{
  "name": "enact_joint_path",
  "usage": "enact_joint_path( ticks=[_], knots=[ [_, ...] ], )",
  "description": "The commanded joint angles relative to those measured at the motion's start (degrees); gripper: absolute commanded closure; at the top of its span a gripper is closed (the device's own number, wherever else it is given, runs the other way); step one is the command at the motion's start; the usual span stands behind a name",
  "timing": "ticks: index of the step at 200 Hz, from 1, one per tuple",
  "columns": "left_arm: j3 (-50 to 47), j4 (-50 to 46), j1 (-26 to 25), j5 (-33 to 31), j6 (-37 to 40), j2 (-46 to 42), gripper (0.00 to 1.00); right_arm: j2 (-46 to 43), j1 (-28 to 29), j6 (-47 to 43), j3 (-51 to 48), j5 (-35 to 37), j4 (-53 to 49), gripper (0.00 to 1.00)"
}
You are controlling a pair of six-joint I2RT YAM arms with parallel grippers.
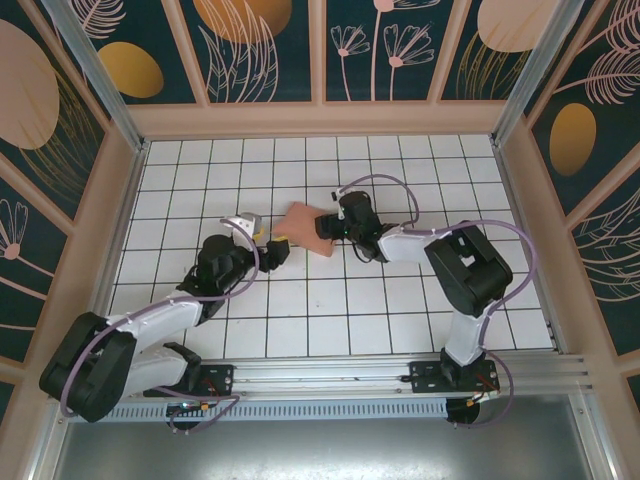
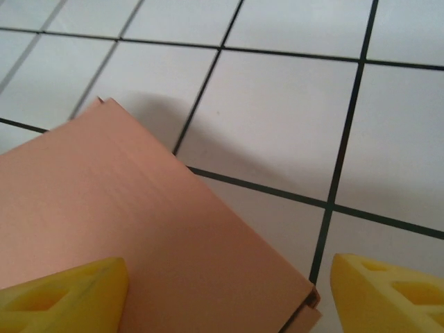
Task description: Fold the paper box
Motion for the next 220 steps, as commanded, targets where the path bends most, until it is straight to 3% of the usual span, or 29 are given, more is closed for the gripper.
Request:
enact_joint_path(
  ticks=[1, 42, 70, 122, 169, 189, 210, 220],
  knots=[
    [3.8, 0.1, 1.1, 1.6, -3.7, 1.1, 0.21, 1.6, 0.8, -2.6, -1.1, 5.2, 0.2, 0.23],
    [13.9, -9.1, 4.6, 0.8, -6.5, 11.7, 0.27, 1.6, 0.7, -1.4, -2.2, 5.9, 1.5, 0.23],
    [19.9, -14.3, 6.6, 2.0, -7.1, 19.6, 0.31, -2.1, -0.4, 0.5, -3.7, 0.7, 3.8, 0.23],
    [26.6, -15.9, 7.6, 10.7, -10.3, 31.8, 0.35, -7.8, -4.8, 8.0, -7.2, -10.6, 7.8, 0.23],
    [27.1, -13.3, 7.5, 16.3, -13.8, 36.0, 0.40, -8.3, -5.6, 23.0, -12.9, -12.5, 13.0, 0.27],
    [27.0, -12.4, 7.6, 18.4, -14.7, 36.9, 0.50, -6.9, -5.7, 24.5, -12.6, -14.4, 13.8, 0.27],
    [26.7, -11.5, 7.6, 18.1, -15.1, 36.9, 0.49, -6.3, -5.6, 24.1, -11.8, -14.6, 13.6, 0.28],
    [26.7, -12.0, 7.6, 16.8, -14.7, 36.4, 0.44, -7.0, -5.7, 23.0, -11.7, -12.8, 12.6, 0.28]
  ],
)
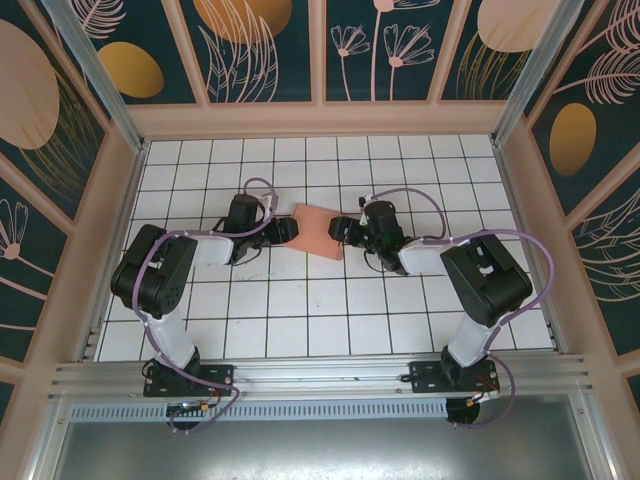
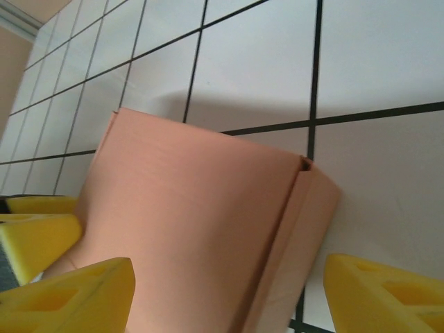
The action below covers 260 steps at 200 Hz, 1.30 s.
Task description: Fold the paper box
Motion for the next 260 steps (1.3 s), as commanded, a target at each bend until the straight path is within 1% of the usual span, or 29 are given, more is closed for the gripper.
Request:
enact_joint_path(
  ticks=[1, 18, 33, 47, 51, 63, 69, 77, 84, 101, 118, 124, 148, 159, 172, 181, 221, 260],
  knots=[
    [0.8, 2.0, 0.1, 0.7, -0.9, 0.1, 0.44, -0.2, 0.0, 1.0, 0.9, 0.5, 1.9, 0.28],
    [0.0, 2.5, 0.1, -1.6, -0.5, -1.8, 0.34, -1.8, -0.2, -2.7, 2.3, 5.6, -2.8, 0.28],
    [-1.4, 3.9, 0.1, -4.1, -0.1, -4.4, 0.27, -2.5, -0.2, -5.3, 4.0, 8.8, -7.2, 0.27],
    [-2.9, 4.9, 0.1, -6.4, 0.5, -6.6, 0.21, -2.6, -0.3, -6.8, 5.4, 9.2, -9.4, 0.27],
    [-3.2, 5.0, 0.1, -7.2, 0.7, -7.7, 0.19, -2.6, -1.8, -7.1, 5.9, 9.3, -9.9, 0.27],
    [-3.5, 4.5, 0.1, -8.7, 1.6, -8.7, 0.13, -2.0, -2.4, -7.4, 7.8, 9.2, -11.9, 0.27],
    [-3.0, 3.7, 0.2, -8.7, 2.2, -8.6, 0.11, -1.6, -2.6, -7.4, 8.7, 9.0, -12.9, 0.27],
    [-1.4, 1.5, 0.2, -8.2, 3.1, -7.6, 0.10, -1.3, -2.8, -7.1, 9.3, 8.4, -13.2, 0.27],
    [0.3, -0.5, 0.3, -7.2, 3.8, -6.4, 0.12, -1.2, -3.1, -6.4, 9.5, 7.4, -12.8, 0.27],
    [4.5, -4.3, 0.5, -3.9, 4.5, -1.7, 0.25, -1.2, -3.9, -3.5, 8.6, 3.7, -10.9, 0.27],
    [7.6, -6.3, 0.6, -1.3, 3.9, 1.4, 0.34, -2.0, -5.2, 0.5, 6.1, -0.3, -7.9, 0.27],
    [7.9, -6.2, 0.6, -0.7, 3.5, 1.9, 0.40, -2.3, -5.8, 2.3, 5.0, -1.9, -6.6, 0.27],
    [8.0, -6.4, 0.6, -1.1, 3.0, 2.9, 0.54, -3.3, -8.2, 10.0, 0.1, -9.7, 0.7, 0.28],
    [8.3, -6.6, 0.7, -1.5, 3.0, 3.2, 0.58, -3.2, -8.7, 11.5, -1.1, -11.4, 2.4, 0.28],
    [8.5, -7.0, 0.9, -1.7, 3.0, 3.9, 0.59, -3.2, -8.7, 11.7, -1.7, -11.7, 2.6, 0.28],
    [8.5, -7.1, 1.1, -1.9, 2.8, 4.2, 0.62, -3.1, -8.7, 11.7, -2.0, -12.3, 2.9, 0.28],
    [6.9, -4.6, 1.8, -1.0, 0.6, 4.4, 0.71, -1.9, -8.7, 13.2, -3.1, -14.7, 6.1, 0.28],
    [5.1, -1.6, 3.2, 1.8, -1.8, 5.1, 0.73, 0.0, -8.7, 15.2, -3.5, -16.5, 9.0, 0.28]
  ],
)
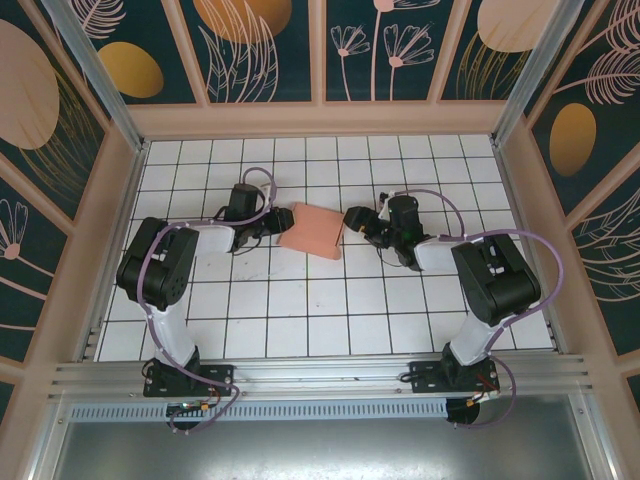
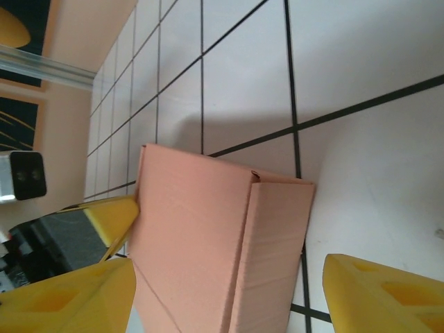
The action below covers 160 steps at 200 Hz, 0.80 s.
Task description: Fold the paper box
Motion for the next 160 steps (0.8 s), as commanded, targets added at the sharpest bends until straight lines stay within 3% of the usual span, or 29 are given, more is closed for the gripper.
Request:
enact_joint_path(
  ticks=[1, 54, 160],
  knots=[
    [-1.7, 2.6, 1.2, 2.4, -2.4, 1.5, 0.73, 1.2, 0.0, 2.1, -1.0, -2.4, 4.3, 0.28],
    [-3.7, 8.6, 3.2, 7.7, -6.2, 3.6, 0.74, 4.3, 0.1, 4.5, -1.2, -5.4, 7.7, 0.28],
    [-5.6, 12.8, 5.7, 11.3, -8.7, 5.2, 0.73, 9.9, 0.8, 9.5, 1.0, -11.3, 13.3, 0.26]
  ],
)
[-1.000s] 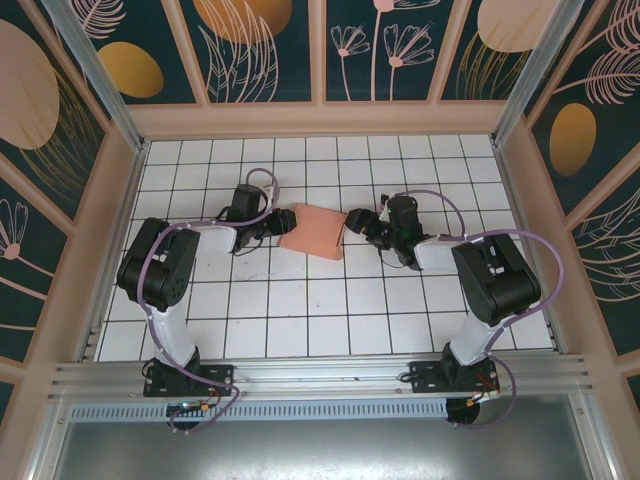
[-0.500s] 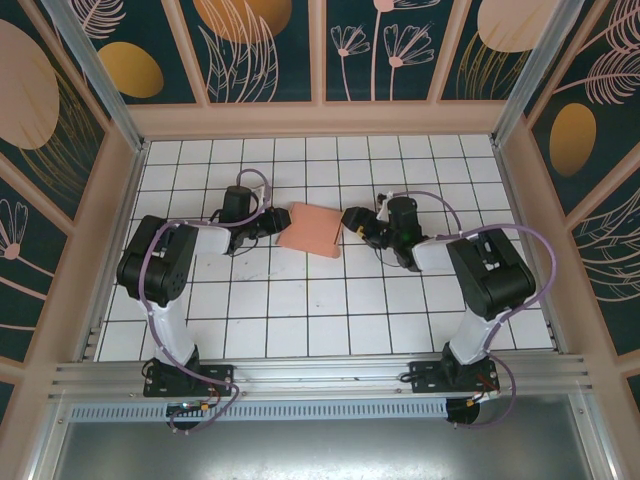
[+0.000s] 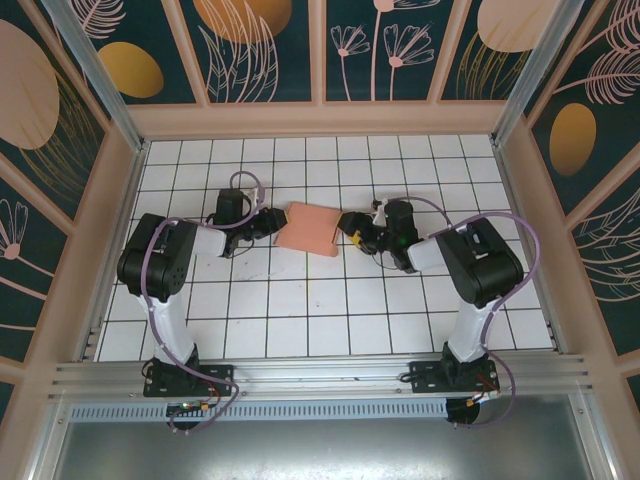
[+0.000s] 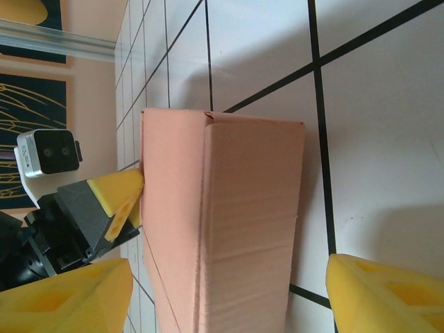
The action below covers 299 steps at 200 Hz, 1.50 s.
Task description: Fold the paper box
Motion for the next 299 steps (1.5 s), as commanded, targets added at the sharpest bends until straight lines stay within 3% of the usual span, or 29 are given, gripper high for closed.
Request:
enact_joint_path(
  ticks=[1, 56, 115, 255, 299],
  knots=[
    [-1.2, 0.4, 0.7, 0.8, -1.0, 1.9, 0.73, 1.5, 0.6, 2.2, 1.4, -2.5, 3.9, 0.26],
    [-1.5, 1.0, 1.0, 1.3, -1.3, 2.5, 0.73, 5.8, 1.3, 6.2, 6.4, -5.2, -1.4, 0.26],
    [-2.9, 4.6, 3.3, 4.1, -3.8, 3.7, 0.73, 3.5, 2.0, 7.3, 7.7, 0.3, -8.2, 0.26],
    [-3.9, 11.1, 5.7, 8.9, -7.8, 7.1, 0.72, 8.3, 3.4, 10.8, 12.9, -4.6, -5.4, 0.25],
    [-3.6, 10.5, 5.6, 9.4, -7.1, 6.7, 0.62, 8.8, 3.2, 12.0, 13.3, -5.9, -2.9, 0.43]
  ],
)
